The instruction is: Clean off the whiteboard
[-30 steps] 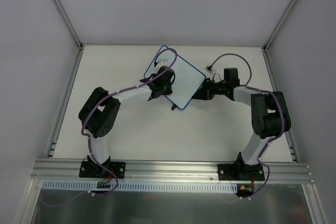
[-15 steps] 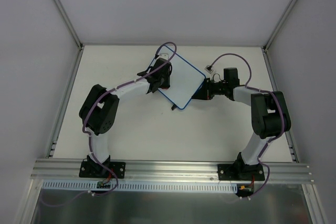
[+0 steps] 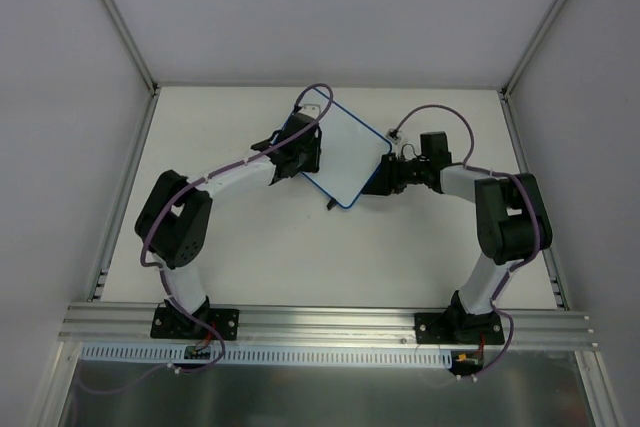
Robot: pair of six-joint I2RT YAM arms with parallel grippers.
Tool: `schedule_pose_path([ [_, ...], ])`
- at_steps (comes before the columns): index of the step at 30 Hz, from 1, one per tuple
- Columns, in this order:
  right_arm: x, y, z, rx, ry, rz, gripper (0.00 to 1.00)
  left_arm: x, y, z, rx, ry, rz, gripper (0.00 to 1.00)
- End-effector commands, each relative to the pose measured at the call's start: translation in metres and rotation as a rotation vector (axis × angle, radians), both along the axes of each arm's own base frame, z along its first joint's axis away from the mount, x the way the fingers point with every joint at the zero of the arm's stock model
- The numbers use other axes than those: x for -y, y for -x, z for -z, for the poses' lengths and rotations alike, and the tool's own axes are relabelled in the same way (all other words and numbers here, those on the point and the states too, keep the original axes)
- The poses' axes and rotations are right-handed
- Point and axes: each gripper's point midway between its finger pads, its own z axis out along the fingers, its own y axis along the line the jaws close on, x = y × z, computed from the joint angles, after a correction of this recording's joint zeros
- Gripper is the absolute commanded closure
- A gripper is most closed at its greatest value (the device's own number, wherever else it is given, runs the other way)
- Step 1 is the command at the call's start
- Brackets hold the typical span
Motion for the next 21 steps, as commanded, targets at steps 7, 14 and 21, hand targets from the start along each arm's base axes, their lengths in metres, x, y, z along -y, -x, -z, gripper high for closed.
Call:
schedule_pose_path([
  [7,0.009,0.001,-0.014,0.068,0.038,0.047,0.38,-0.025,0.023,-0.05,0.098,0.014,0.007,1.0],
  [14,0.029,0.002,-0.027,0.092,0.073,0.146,0.24,-0.049,0.048,-0.039,0.057,0.014,-0.02,1.0],
  [21,0.037,0.001,-0.041,0.113,0.071,0.199,0.2,-0.033,0.046,-0.014,-0.041,0.072,-0.041,1.0],
])
